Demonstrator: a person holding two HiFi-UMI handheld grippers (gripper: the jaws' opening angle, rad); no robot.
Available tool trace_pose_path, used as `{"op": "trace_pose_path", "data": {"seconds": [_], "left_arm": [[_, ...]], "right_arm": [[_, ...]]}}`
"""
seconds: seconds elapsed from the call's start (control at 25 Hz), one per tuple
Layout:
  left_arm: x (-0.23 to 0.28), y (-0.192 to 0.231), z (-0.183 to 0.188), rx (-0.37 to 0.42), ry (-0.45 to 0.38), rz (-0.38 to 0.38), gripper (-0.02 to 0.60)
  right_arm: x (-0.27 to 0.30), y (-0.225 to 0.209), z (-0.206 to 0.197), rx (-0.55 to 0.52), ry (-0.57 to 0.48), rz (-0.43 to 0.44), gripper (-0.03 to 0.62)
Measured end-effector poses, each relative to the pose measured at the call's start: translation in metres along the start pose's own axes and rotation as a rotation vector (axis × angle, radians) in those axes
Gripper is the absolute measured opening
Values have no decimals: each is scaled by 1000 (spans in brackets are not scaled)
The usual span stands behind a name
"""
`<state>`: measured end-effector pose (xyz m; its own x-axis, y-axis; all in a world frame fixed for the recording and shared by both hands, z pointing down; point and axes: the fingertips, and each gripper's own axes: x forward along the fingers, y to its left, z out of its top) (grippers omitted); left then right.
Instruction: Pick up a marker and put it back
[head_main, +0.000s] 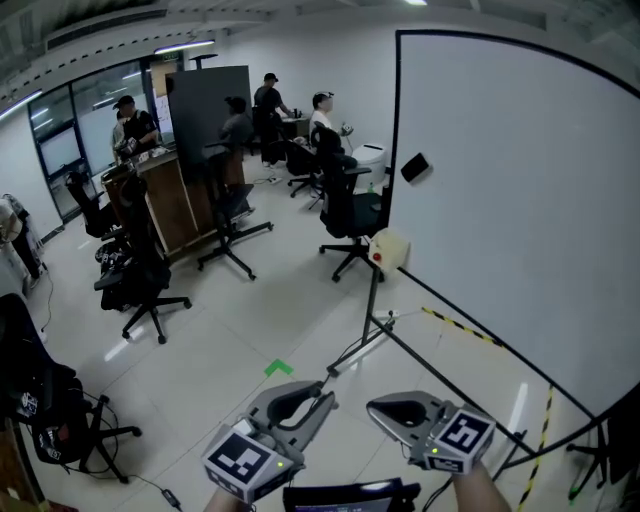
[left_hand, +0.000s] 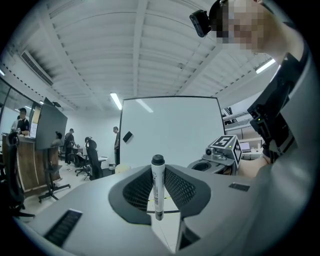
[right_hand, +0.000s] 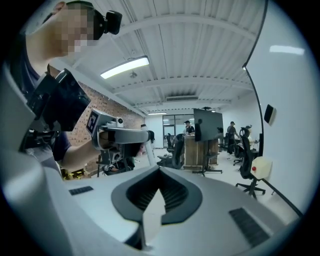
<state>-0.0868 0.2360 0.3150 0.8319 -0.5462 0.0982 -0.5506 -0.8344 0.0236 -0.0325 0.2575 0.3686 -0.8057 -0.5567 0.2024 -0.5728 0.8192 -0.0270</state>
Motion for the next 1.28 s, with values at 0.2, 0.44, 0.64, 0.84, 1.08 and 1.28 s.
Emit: {"op": "trace_pose_path", "data": {"seconds": [0.2, 0.44, 0.64, 0.84, 1.08, 1.28], "left_arm": [[53, 2, 11, 27, 4, 5, 74], [88, 5, 8, 39, 35, 14, 74], [106, 20, 5, 40, 37, 22, 74], [124, 42, 11, 58, 13, 18, 74], [142, 83, 15, 57, -16, -17, 74], [159, 130, 23, 54, -41, -56, 74]], "right_arm": [[-14, -53, 3, 4, -19, 11, 14], [-16, -83, 1, 20, -31, 40, 14], [-8, -101, 4, 3, -32, 49, 14], [1, -120, 11, -24, -28, 41, 14], [29, -152, 17, -25, 2, 4, 14], [66, -182, 30, -40, 15, -32, 14]]}}
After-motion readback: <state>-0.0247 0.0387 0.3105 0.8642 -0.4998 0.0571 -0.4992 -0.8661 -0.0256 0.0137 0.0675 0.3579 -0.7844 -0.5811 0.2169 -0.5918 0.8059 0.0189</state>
